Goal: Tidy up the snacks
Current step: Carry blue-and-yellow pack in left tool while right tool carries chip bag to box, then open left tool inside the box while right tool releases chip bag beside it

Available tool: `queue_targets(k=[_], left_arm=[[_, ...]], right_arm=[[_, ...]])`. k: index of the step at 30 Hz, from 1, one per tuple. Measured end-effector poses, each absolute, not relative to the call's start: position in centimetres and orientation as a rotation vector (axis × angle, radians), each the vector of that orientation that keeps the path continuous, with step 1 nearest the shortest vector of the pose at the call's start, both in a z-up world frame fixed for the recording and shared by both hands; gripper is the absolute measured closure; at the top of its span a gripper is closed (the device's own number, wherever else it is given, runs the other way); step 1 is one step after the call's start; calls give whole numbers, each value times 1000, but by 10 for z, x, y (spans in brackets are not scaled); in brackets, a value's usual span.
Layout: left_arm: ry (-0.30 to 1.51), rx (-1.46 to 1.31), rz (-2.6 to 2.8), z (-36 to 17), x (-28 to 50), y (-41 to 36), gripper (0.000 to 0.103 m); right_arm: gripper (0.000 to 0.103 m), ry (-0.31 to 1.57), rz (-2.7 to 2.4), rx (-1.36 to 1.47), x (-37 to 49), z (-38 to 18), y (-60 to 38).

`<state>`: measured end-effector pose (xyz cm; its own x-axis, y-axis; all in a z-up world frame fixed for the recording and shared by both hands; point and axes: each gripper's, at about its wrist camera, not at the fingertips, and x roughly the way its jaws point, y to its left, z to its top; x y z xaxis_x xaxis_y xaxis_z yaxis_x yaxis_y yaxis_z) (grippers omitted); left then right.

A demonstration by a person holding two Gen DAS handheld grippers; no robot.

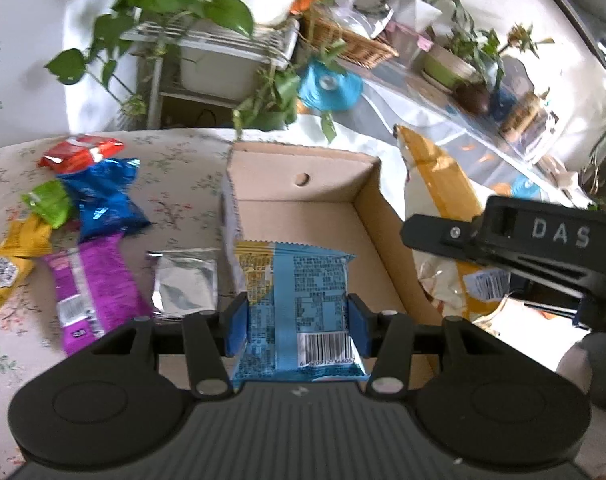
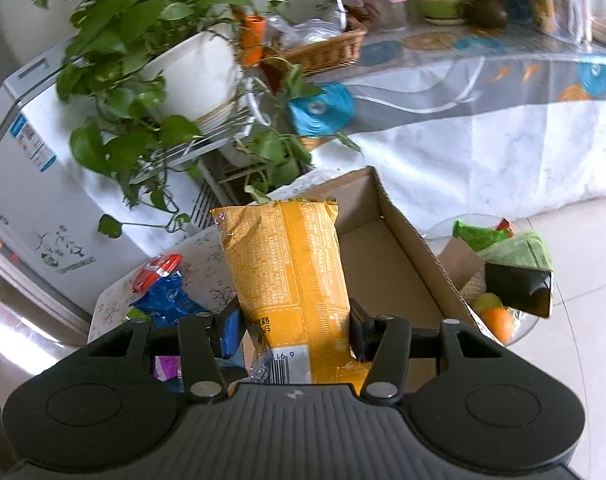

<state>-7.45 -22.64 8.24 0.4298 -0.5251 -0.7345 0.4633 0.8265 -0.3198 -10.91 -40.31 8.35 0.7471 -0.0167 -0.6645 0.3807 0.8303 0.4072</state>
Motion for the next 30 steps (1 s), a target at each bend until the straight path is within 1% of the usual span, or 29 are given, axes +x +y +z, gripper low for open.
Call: queue_targets(k=[7,9,11,13,14,15,21,30], left_arm=[[967,-50,-632,75,-67,-255,53],[969,-57,-640,74,-66,-260,52],[966,-68,-648,74,-65,-261,45],[943,-55,-643,77,-65,-260,33],[930,-46,-635,79,-65,-257,30],[922,-47,-631,80,-64,-255,28],[902,-46,-606,88,-52,-231,27],[916,-74,-526,89,-28,-179,26]], right_arm=[[45,698,-295,601,-114,80,-416],[43,697,-317,605,-113,80,-417],[35,685,-333,629,-115,79,-420],[29,675,-340,647,-116,79,-423],[28,673,-345,646,-116,79,-423],[24,672,-349,644,-115,80,-422],[20,656,-327,642,-113,81,-418],[18,648,-239,595,-100,85,-401]])
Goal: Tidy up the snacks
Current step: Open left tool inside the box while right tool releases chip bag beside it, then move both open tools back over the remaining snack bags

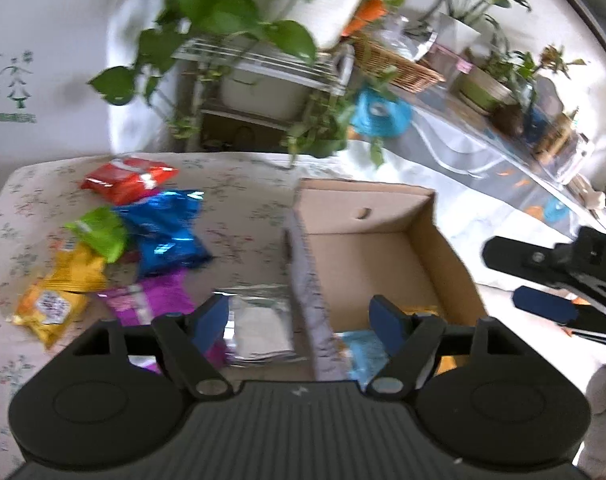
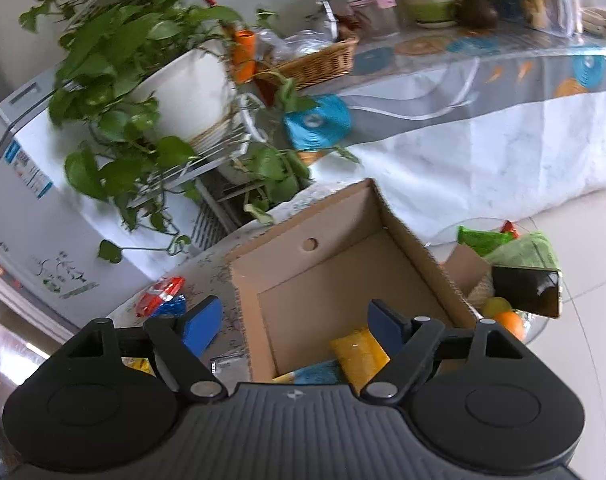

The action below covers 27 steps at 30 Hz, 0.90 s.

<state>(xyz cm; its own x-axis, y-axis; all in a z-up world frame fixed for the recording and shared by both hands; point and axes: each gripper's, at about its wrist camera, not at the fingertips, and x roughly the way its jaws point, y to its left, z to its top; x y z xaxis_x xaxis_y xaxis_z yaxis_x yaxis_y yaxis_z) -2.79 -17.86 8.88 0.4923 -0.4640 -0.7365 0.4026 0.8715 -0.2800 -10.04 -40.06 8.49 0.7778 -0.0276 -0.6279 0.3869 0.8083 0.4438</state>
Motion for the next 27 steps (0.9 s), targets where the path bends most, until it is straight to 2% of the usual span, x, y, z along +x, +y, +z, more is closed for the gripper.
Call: queue_targets(k=[8,16,27], left_arm=[[910,-34,-443,82,-10,-136,24],[949,-8,-355,51,1,-112,24],[981,-57,-252,8,28,-133,23]], right_arm=[[18,661,-113,582,-82,82,-377],[18,712,39,718,-62,73,-359],[18,763,54,799,-40,59,-342]])
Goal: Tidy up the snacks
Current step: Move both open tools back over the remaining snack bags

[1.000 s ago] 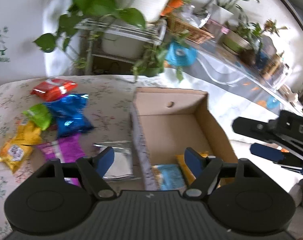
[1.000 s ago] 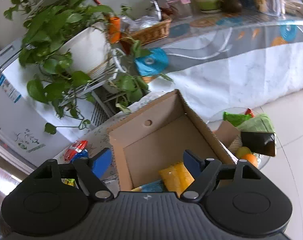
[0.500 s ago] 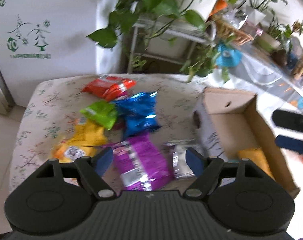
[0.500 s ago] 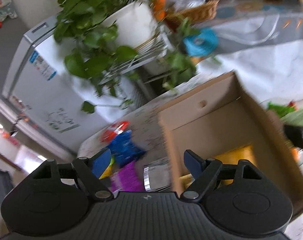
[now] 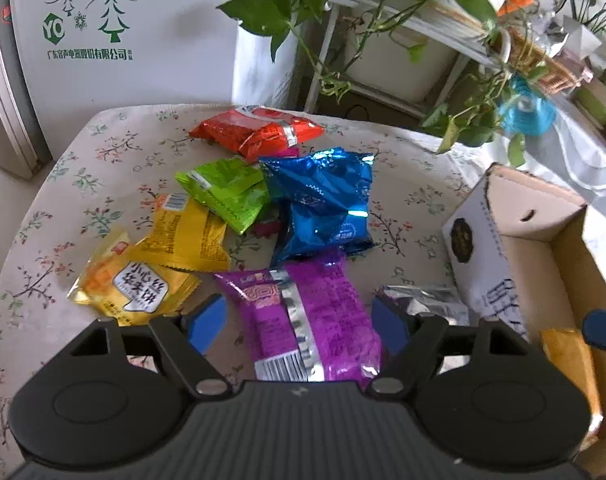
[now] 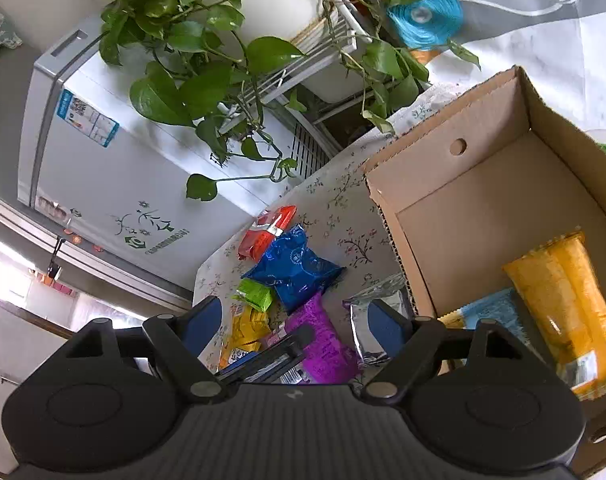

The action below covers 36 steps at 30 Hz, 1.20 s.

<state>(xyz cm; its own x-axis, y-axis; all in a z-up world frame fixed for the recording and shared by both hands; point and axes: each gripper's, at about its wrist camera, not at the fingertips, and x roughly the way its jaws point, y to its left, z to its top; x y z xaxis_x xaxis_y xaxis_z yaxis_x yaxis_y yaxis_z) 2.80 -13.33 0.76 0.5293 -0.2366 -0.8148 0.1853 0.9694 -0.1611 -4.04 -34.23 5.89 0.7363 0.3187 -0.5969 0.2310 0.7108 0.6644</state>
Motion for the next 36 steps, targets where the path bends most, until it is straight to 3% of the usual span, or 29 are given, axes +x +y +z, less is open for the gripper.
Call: queue_targets(k=[4,15,22,29,36], left_arm=[[981,-19,-215,-7,30,-135,14],[1057,22,-257,-5,18,-80,6],[1102,-104,-202,-7,11,-37,6],[1069,-41,-204,-2,5,-27,8],[1092,-88,-211,-2,9,-16,8]], right_arm=[[16,782,45,813,-32,53,-337],[11,866,-40,710,-9,37,-304],[9,910,-125,572,3,24,-280],[8,935,-184,518,17,5,-267],[1,935,-200,441,30,-4,-254]])
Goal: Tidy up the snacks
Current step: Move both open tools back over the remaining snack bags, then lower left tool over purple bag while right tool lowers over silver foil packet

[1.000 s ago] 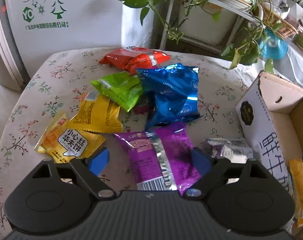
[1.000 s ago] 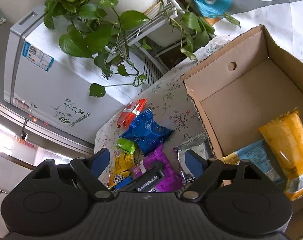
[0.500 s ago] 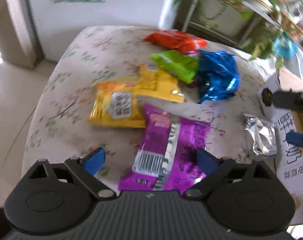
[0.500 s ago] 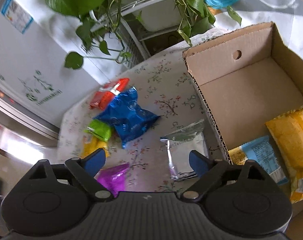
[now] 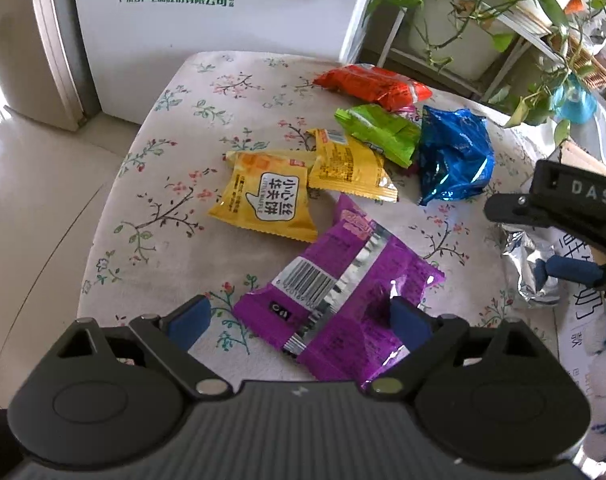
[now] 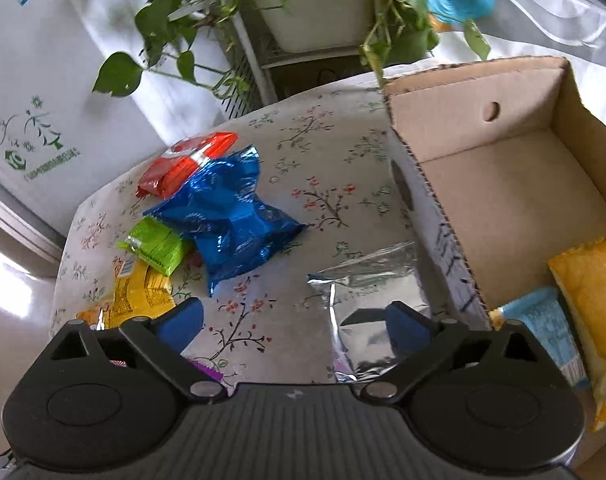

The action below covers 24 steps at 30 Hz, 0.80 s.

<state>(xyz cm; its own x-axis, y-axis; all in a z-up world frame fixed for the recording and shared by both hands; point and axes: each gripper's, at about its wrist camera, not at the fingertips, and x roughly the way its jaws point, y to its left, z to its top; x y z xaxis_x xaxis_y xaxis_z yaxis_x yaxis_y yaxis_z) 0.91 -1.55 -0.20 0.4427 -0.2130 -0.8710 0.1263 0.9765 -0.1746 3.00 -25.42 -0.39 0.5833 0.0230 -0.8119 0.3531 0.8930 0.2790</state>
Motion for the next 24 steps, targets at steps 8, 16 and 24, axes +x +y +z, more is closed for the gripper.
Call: queue_targets(k=[8,16,24], left_arm=[[1064,-124,-168,8,13,0,8],[1075,-167,-190,13,11,2,8],[1087,-171,-183,9,10,2,8]], right_arm=[[3,955,-3,574,28,10,-254],[2,951,-201,480,26,6,-266],[0,985,-279,307,35,-10,-242]])
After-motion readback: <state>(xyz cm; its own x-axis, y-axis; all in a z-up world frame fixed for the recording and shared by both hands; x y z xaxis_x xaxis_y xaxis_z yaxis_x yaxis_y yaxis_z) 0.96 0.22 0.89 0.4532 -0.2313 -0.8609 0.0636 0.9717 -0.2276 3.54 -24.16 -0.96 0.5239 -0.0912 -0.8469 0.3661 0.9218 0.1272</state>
